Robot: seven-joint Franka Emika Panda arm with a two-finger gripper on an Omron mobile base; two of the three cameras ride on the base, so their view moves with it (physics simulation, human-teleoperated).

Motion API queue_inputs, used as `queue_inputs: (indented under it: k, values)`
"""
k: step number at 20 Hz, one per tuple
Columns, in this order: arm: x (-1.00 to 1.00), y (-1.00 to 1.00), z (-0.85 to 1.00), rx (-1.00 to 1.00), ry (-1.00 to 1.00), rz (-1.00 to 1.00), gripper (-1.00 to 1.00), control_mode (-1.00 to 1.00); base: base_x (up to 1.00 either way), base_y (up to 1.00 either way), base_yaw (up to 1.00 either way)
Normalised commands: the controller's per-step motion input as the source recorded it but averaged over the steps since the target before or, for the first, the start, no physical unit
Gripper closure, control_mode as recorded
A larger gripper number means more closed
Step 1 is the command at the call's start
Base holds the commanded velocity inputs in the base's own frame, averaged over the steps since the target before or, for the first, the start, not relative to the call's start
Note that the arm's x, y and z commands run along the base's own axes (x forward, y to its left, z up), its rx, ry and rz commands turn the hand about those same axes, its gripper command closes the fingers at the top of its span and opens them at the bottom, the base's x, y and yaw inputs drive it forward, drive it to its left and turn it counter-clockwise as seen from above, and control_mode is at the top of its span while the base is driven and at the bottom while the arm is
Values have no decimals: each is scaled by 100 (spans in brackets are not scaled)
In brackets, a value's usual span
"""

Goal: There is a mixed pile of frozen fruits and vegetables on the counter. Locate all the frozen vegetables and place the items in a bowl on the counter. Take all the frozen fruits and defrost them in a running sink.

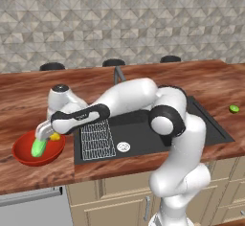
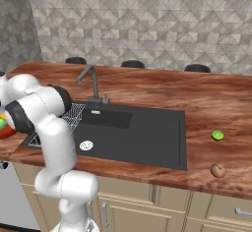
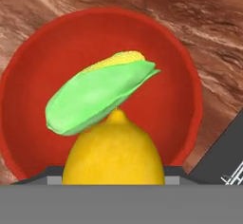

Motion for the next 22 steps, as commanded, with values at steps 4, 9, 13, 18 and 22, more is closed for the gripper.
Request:
queue_inputs:
  k: [4,9,13,18,22]
  values:
    - [5,4,-55,-2,-10,-3,100,-100,0,0,0]
    - [3,10,-56,0,-3,-3,100,-100,0,0,0]
    - [0,11,-53,1,0,-2,-100,-100,0,0,0]
    - [0,-1,-5,0,-1,0,-100,-100,0,0,0]
    - [-1,-36,29,2,7,0,-100,-100,0,0,0]
